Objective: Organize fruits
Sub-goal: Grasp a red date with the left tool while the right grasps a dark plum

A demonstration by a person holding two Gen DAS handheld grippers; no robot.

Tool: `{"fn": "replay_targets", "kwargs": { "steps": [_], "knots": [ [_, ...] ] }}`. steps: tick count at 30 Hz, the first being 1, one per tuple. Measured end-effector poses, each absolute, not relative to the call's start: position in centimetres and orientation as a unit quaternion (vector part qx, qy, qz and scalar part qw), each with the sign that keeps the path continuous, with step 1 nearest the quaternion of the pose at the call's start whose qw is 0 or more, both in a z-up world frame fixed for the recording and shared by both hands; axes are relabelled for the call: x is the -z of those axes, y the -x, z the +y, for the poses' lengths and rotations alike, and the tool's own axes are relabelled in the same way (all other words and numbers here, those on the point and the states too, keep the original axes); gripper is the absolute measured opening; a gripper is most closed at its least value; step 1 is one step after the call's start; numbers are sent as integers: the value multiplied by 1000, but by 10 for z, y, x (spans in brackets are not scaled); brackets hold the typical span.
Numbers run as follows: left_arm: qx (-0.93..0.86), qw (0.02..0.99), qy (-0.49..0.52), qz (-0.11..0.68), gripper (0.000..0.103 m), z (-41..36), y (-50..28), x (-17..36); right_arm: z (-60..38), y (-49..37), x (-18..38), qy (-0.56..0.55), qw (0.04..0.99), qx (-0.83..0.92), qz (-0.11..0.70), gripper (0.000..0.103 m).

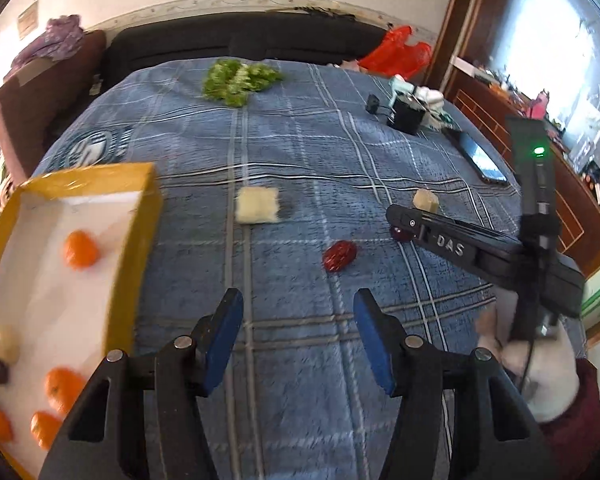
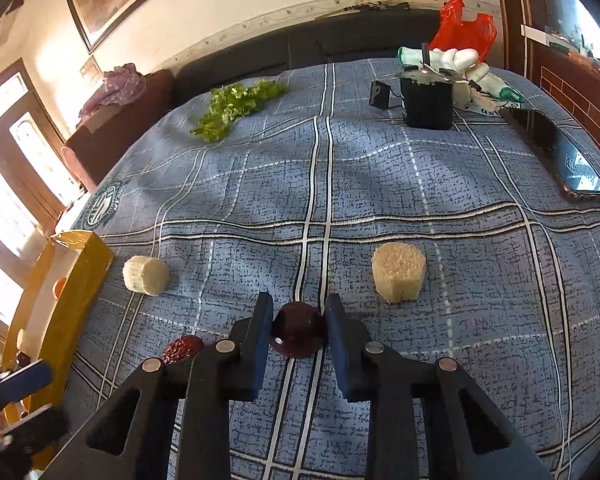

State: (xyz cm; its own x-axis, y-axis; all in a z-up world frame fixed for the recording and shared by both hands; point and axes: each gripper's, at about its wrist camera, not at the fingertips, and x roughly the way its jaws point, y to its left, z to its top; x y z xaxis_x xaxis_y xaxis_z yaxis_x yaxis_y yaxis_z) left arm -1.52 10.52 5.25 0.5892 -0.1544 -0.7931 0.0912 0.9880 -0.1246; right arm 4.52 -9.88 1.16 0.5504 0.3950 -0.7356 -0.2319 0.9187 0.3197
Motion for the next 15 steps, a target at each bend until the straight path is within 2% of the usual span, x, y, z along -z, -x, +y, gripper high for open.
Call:
{"fn": "replay_targets", "kwargs": {
  "steps": [12, 14, 15],
  "knots": [
    [95, 876, -11, 474, 55, 67, -42, -16, -115, -42, -27, -131, 876, -196, 420, 29],
    [101, 872, -14, 479, 23, 63, -42, -11, -115, -42, -28, -133, 876, -198, 419, 29],
    [100, 871, -15, 481, 22, 63, -41, -10, -116, -41, -28, -134, 876, -198, 419, 29]
  ]
}}
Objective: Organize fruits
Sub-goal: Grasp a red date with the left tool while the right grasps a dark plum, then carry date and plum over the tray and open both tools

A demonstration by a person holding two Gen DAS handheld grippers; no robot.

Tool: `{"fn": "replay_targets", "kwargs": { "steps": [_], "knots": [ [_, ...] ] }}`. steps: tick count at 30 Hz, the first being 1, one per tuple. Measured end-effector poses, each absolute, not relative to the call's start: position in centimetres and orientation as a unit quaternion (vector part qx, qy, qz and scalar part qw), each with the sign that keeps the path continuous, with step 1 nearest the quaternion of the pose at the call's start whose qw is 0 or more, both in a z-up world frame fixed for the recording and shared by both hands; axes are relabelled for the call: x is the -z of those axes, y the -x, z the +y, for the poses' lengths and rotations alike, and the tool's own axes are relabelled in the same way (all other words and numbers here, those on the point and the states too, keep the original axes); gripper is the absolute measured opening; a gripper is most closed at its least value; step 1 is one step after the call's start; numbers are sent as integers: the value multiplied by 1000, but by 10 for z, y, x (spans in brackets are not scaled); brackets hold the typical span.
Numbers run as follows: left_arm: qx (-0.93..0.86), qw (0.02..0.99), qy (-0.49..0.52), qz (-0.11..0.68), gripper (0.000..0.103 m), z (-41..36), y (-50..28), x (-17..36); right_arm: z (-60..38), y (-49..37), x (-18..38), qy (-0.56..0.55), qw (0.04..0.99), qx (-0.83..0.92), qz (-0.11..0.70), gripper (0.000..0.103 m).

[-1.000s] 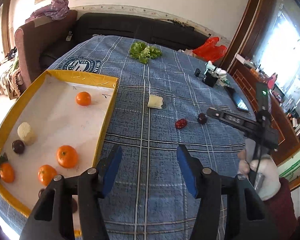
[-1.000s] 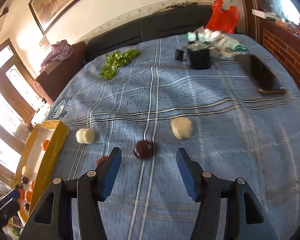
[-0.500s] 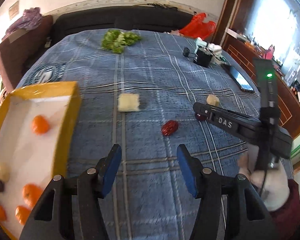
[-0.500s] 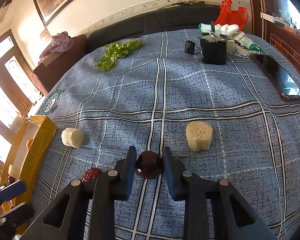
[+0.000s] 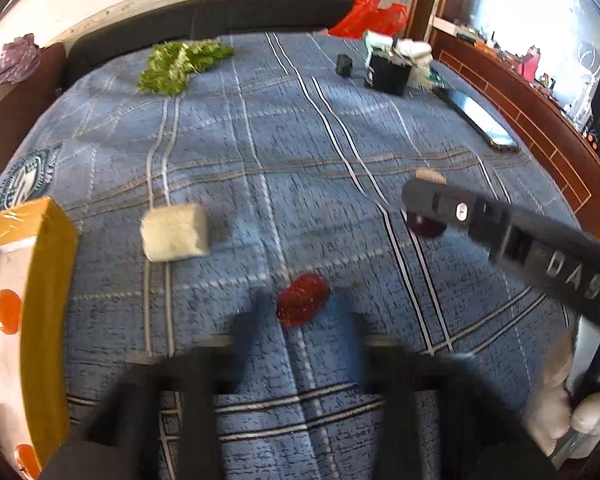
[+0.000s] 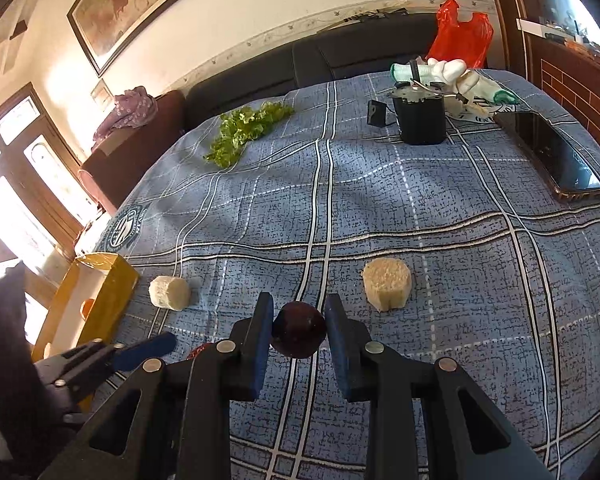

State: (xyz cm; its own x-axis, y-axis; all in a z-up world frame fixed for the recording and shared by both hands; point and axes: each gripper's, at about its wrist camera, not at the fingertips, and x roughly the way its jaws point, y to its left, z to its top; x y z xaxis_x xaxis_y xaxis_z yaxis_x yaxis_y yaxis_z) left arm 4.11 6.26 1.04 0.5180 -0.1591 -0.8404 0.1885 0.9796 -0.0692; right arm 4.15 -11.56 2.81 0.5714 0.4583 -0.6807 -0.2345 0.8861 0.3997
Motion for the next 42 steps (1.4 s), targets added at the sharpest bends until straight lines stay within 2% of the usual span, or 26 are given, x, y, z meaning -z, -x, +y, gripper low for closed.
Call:
{"fn": "replay_targets", "kwargs": {
  "steps": [1, 10, 15, 22, 26, 35, 42],
  "knots": [
    [97, 873, -17, 477, 20, 62, -39, -12, -116, -41, -28, -135, 877, -197, 418, 29],
    [63, 897, 46, 435, 20, 98, 1, -55, -112, -35, -29, -132, 878, -203, 413, 29],
    [16, 910, 90, 404, 20, 153, 55, -94, -103, -28, -29, -121, 878, -210, 412, 29],
    [-103, 924, 95, 356, 20, 242, 132, -129, -81, -16, -31, -109, 872, -240, 413, 29],
    [-165, 920, 93, 342, 20, 287, 162, -125, -48, 5, -45, -74, 874, -269, 399, 29],
    [-178, 899, 171, 362, 20, 347, 168, -88, 50, 45, -87, -32, 844, -374, 382, 30],
    [-196, 884, 200, 375, 20, 371, 171, -70, 129, 62, -82, 0, 802, -437, 408, 30]
  ]
}}
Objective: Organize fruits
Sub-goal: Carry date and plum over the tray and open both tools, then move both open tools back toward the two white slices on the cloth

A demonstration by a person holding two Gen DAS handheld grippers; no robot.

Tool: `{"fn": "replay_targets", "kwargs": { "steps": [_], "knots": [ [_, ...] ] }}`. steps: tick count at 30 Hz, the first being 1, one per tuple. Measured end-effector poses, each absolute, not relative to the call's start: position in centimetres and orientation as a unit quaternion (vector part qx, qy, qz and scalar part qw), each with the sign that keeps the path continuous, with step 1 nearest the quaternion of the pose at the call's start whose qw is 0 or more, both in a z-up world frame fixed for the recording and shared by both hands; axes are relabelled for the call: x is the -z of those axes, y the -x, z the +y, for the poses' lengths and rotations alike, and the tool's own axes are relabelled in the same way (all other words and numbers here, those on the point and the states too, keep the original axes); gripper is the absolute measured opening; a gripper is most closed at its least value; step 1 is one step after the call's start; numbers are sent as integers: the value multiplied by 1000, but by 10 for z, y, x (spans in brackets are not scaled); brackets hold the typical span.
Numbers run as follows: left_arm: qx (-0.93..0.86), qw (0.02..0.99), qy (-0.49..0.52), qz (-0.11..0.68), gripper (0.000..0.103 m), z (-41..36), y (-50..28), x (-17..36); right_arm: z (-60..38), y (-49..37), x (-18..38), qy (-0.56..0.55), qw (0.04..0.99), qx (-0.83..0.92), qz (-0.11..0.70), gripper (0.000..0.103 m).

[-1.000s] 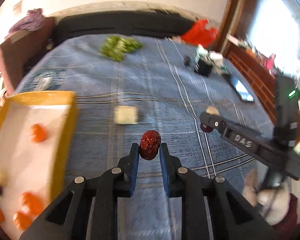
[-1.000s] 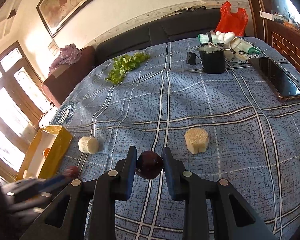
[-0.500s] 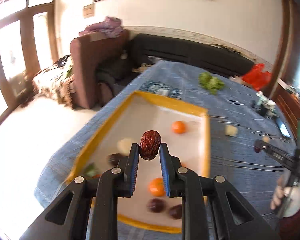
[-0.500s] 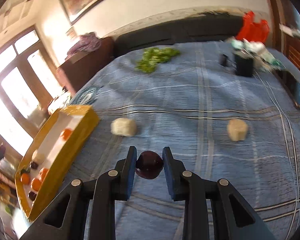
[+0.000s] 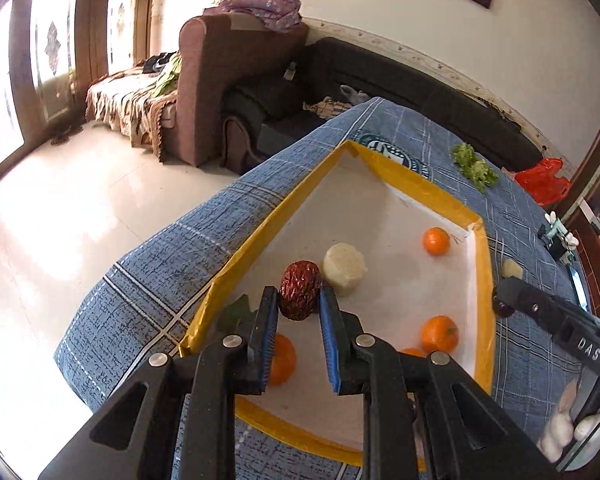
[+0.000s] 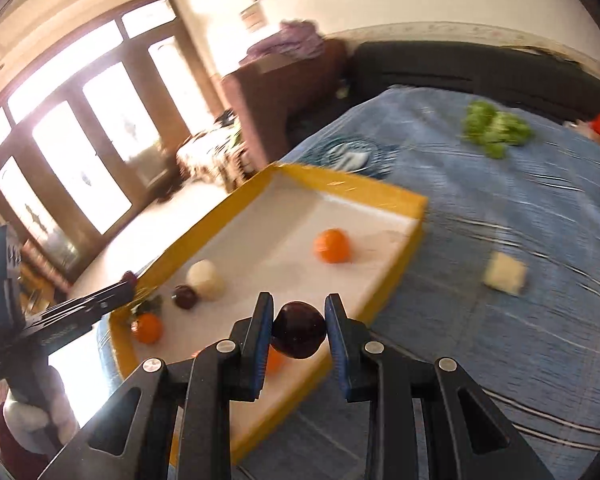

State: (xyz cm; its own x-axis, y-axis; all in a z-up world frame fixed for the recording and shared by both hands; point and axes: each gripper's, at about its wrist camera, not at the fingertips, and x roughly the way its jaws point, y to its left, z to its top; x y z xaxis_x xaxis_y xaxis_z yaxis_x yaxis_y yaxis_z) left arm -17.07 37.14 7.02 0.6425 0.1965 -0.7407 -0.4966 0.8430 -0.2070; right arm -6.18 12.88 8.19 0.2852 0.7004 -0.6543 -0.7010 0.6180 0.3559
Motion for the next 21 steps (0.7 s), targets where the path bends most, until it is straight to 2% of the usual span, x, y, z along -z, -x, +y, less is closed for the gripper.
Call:
{"fn": "replay_targets", "kwargs": {
  "steps": [6, 12, 14, 18, 20, 21],
  "knots": [
    [-202, 875, 233, 374, 22, 383, 172, -65, 168, 75, -67, 42, 785, -452, 423, 30],
    [-207, 880, 242, 353, 50, 383, 183, -83, 177, 80, -58, 59, 781, -450, 429, 31],
    [-212, 882, 247, 339, 63, 383, 191, -94, 179, 81, -60, 62, 778, -458, 425, 31],
    [-224, 888, 253, 311, 71, 382, 203, -115, 183, 89, -64, 64, 766, -483, 420, 33],
    [-235, 889, 253, 301, 80, 380, 209, -125, 182, 93, -69, 60, 764, -491, 415, 43],
    [-240, 889, 253, 297, 81, 378, 211, -129, 179, 94, -72, 55, 765, -494, 411, 47]
  ]
}}
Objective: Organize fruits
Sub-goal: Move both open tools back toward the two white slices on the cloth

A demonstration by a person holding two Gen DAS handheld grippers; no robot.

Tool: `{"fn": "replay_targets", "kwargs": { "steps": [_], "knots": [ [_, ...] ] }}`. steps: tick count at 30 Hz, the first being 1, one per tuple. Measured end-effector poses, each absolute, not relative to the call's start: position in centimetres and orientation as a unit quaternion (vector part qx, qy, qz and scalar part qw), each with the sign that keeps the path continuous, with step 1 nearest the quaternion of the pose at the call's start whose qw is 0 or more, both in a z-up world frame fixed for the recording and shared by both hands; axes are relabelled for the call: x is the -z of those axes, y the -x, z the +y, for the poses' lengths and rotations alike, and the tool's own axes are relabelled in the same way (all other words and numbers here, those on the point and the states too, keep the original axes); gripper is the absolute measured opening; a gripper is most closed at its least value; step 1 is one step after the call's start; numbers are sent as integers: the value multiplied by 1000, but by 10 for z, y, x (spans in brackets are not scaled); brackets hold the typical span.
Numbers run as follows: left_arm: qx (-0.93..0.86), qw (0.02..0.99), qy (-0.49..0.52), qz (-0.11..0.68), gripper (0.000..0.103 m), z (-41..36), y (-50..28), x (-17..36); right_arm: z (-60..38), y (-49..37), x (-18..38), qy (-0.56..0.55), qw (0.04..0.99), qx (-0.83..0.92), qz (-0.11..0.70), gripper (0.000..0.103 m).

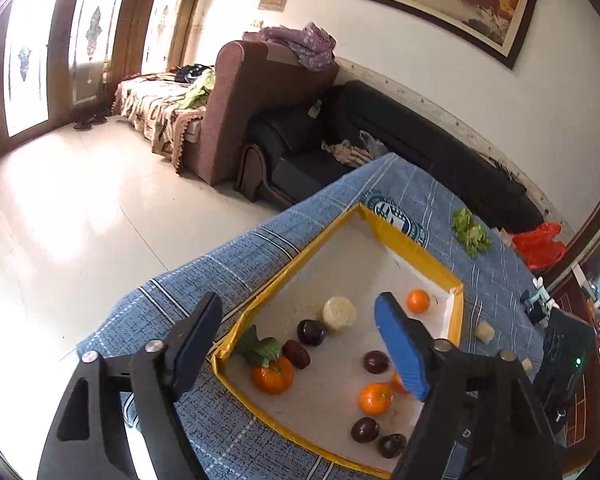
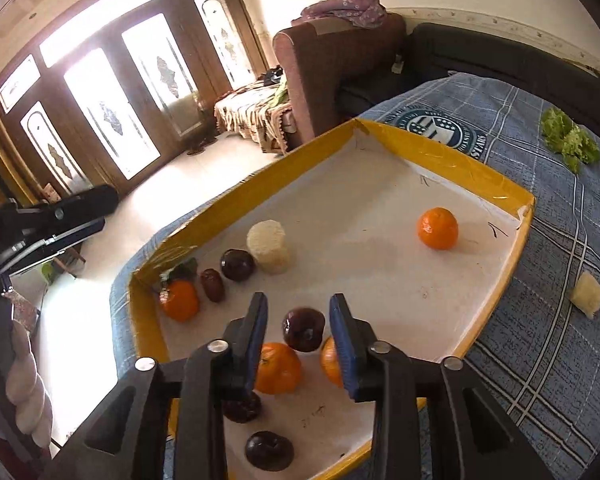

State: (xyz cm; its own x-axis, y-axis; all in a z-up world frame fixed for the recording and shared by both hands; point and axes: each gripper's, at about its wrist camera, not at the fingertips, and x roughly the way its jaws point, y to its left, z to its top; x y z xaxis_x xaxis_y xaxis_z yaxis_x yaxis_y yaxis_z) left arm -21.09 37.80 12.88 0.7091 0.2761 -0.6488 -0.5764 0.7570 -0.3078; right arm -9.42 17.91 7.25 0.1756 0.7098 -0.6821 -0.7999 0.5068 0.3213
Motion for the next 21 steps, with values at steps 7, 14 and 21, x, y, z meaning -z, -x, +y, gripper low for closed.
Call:
{"fn": "replay_targets", "kwargs": {
  "steps": [7, 14, 21],
  "knots": [
    [-245, 897, 207, 304, 89, 337, 208, -148, 138, 97, -96, 20, 788, -480, 384, 59],
    [-186, 924, 161, 294, 89, 269, 206, -159, 66, 99, -101, -13, 823, -416, 387, 61],
    [-118, 939, 116, 303, 89, 190, 186, -159, -28, 124, -122, -42, 872, -329, 361, 66]
  ]
}}
